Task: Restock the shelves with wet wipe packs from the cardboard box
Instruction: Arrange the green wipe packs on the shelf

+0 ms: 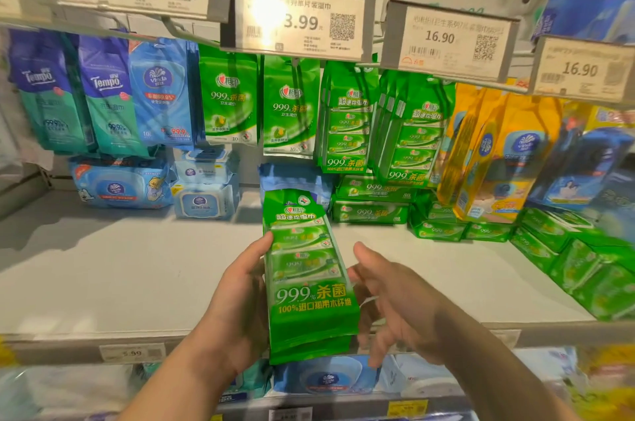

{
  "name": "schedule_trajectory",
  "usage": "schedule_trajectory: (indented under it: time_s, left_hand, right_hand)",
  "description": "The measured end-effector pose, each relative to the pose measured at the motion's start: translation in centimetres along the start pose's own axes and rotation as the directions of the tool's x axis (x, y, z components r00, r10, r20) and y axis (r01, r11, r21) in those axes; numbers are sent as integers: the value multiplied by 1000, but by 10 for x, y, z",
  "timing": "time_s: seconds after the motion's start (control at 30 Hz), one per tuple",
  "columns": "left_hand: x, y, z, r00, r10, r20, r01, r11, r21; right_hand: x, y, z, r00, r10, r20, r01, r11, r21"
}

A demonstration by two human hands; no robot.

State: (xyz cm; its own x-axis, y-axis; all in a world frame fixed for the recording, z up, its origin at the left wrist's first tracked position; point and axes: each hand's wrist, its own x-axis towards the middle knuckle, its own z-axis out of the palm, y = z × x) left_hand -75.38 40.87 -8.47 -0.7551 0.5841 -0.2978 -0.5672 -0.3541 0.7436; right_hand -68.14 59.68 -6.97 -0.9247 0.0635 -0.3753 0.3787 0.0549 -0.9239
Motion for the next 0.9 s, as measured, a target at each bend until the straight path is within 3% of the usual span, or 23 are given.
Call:
schedule_trajectory:
  time_s: [0.07,0.37,0.53,0.7,0.9]
  left_hand:
    - [1,-2,1,1000,1,16,-1,1000,29]
    - [10,-12,0,998,-18,68,9,991,133]
    - [12,-16,1,998,48,49,-56,982,181]
    - [15,-21,2,999,50,16,-52,970,236]
    - [17,-18,4,999,44,-8,-41,975,220]
  right_hand:
    - [-7,0,6,999,-1,41,4,998,-58]
    - [-11,7,7,999,37,-31,-40,994,-103]
    - [-20,11,2,998,51,-38,-50,998,45]
    - [-23,19,-8,978,53,-202,-21,987,157]
    - [-29,25,-25,876,-118,-467,159,986,48]
